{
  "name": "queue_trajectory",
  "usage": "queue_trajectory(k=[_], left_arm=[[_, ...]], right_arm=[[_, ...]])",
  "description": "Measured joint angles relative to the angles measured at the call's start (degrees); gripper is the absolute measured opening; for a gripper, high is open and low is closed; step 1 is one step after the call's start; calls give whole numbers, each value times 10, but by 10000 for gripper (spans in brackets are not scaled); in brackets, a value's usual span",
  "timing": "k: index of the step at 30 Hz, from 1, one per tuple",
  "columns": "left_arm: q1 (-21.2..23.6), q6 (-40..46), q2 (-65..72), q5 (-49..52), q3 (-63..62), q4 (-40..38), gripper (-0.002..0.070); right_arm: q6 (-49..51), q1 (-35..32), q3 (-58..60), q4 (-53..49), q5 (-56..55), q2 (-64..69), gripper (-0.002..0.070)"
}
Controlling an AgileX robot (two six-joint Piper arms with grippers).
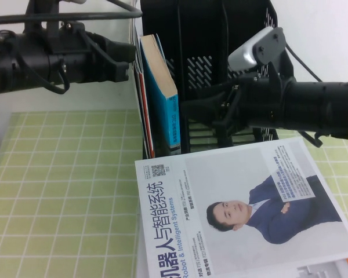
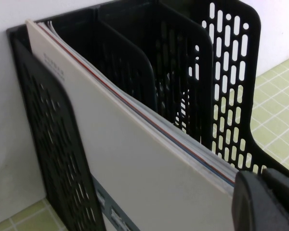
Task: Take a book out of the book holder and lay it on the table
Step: Hold the bookshelf, then pick up the right side book from the book shelf
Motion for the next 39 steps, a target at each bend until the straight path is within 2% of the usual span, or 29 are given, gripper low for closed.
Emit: queue_trajectory(k=[4, 8, 12, 21, 30, 39], left_arm=[[0, 1, 0, 0, 0, -1, -3], [0, 2, 0, 0, 0, -1, -3], [0, 2, 1, -1, 0, -2, -3], [0, 2, 1, -1, 0, -2, -3], [0, 7, 2, -5, 0, -5, -3], [0, 23, 4, -5, 0, -11, -3]], right_arm=[[-13, 0, -7, 0, 14, 10, 395], [-24, 7, -10, 0, 24, 11, 449], [-44, 27, -22, 0, 4, 17, 470], [0, 47, -69, 0, -112, 57, 474], [21, 51, -123, 2, -92, 119, 477], [42, 51, -127, 3, -59, 142, 478]])
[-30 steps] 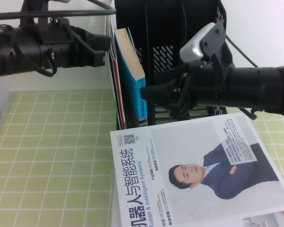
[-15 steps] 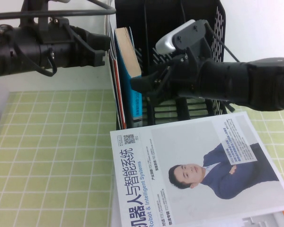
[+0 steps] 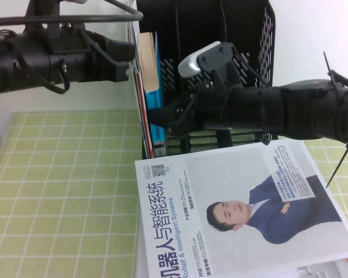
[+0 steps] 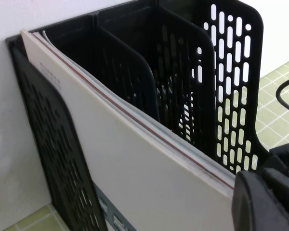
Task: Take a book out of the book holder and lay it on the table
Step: Pick up the right side book from the book shelf
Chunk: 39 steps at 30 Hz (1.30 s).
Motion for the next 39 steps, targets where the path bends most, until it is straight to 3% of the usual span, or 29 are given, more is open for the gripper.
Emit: queue_trajectory(k=[6, 18, 30, 33, 36, 39], left_arm=[[0, 9, 1, -5, 0, -8, -3], [0, 11, 1, -10, 0, -11, -3], [0, 11, 2, -9, 0, -14, -3], [0, 11, 2, -6, 0, -14, -3], [0, 11, 2, -1, 0, -17, -3], [0, 11, 2, 9, 0, -22, -3]], right_arm=[[5, 20, 0, -1, -17, 0, 477], [10, 46, -1, 5, -210, -6, 478], [4, 46, -23, 12, -213, 23, 469], [2, 46, -30, 12, -206, 43, 393], [2, 46, -31, 12, -205, 45, 213], [-6, 46, -31, 12, -203, 44, 201]])
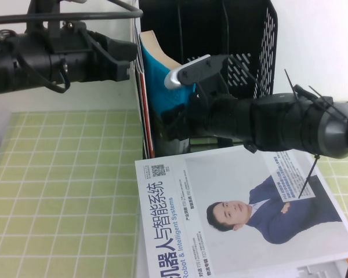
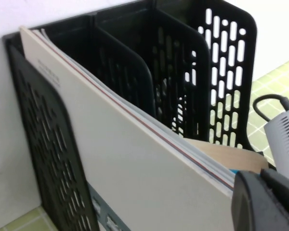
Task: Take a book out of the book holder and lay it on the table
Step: Pick up the right side book from the book shelf
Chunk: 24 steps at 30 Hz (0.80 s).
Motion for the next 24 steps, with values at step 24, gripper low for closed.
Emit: queue_trajectory(k=[24], left_arm=[[0, -69, -166, 35, 0, 62, -3]], right_arm=[[-57, -3, 17, 2, 8, -320, 200]])
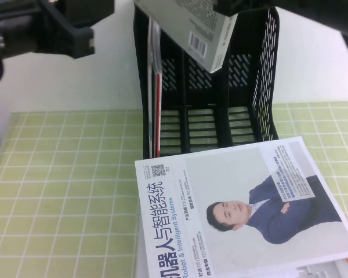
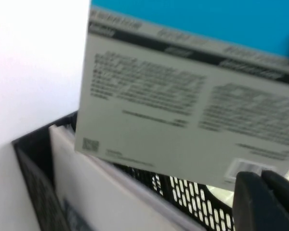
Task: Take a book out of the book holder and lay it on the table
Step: Pick up the right side book from the book shelf, then place the picked book on the book
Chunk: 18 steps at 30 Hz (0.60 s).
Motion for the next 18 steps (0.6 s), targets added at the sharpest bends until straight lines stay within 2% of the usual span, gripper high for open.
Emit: queue_trajectory(k=[3, 10, 13, 18], left_arm=[[0, -65, -36, 12, 0, 67, -3], [0, -259, -134, 38, 0, 241, -3], [0, -361, -177, 46, 0, 291, -3], [0, -432, -238, 88, -1, 324, -3]], right_arm=[[51, 0, 23, -40, 61, -42, 200], [279, 1, 36, -346, 310, -130, 200], [357, 1, 36, -467, 413, -143, 200], [468, 3, 37, -647, 530, -144, 200]])
